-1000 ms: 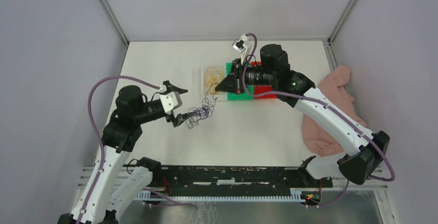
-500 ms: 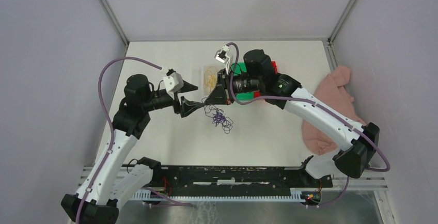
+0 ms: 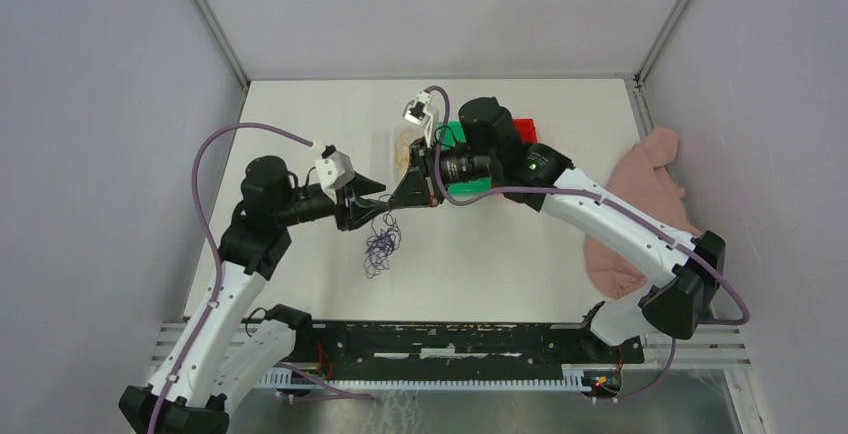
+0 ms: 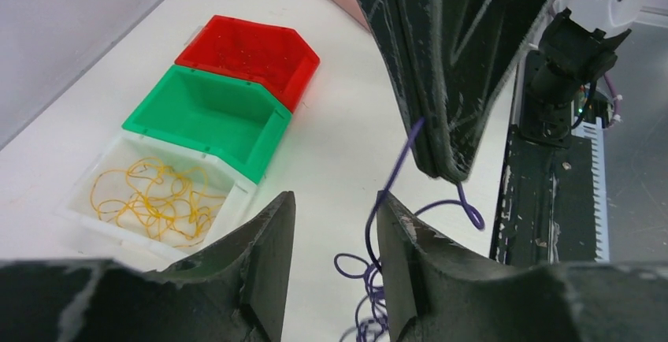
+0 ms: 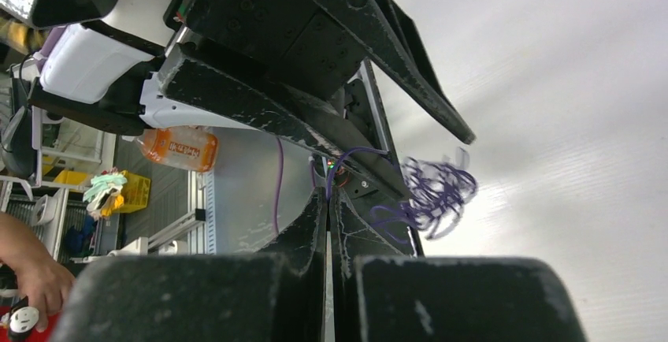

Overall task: Untangle the cables
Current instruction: Untie the cable.

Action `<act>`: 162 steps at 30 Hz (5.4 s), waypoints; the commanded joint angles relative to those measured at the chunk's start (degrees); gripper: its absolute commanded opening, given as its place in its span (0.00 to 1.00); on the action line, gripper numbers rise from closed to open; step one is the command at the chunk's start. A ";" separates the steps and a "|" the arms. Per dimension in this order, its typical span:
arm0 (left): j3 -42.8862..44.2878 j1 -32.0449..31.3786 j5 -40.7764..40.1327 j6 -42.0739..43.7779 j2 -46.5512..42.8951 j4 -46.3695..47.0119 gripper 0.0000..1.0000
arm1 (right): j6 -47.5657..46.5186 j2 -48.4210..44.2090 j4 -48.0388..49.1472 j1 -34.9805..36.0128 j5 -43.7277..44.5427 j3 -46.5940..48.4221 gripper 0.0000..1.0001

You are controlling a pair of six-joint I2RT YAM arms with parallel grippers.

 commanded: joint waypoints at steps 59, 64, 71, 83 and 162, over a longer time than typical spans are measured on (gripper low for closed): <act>9.11 -0.79 -1.59 -9.26 -1.90 14.47 0.03 | -1.41 0.79 30.64 10.27 41.62 -14.58 0.82; 11.83 -1.15 -0.11 -12.26 -0.92 14.77 0.03 | 1.18 5.51 32.36 10.73 42.98 -14.88 0.79; 14.06 -1.24 1.58 -15.72 -1.57 14.52 0.03 | 8.03 11.37 37.66 9.17 39.85 -20.23 0.72; 22.94 -1.22 -0.95 -15.59 0.16 14.83 0.03 | 12.85 14.14 42.64 7.72 40.03 -29.26 0.70; 30.29 -1.23 -12.75 6.80 6.13 10.19 0.03 | -7.10 -10.51 6.44 -6.27 49.68 -17.55 0.93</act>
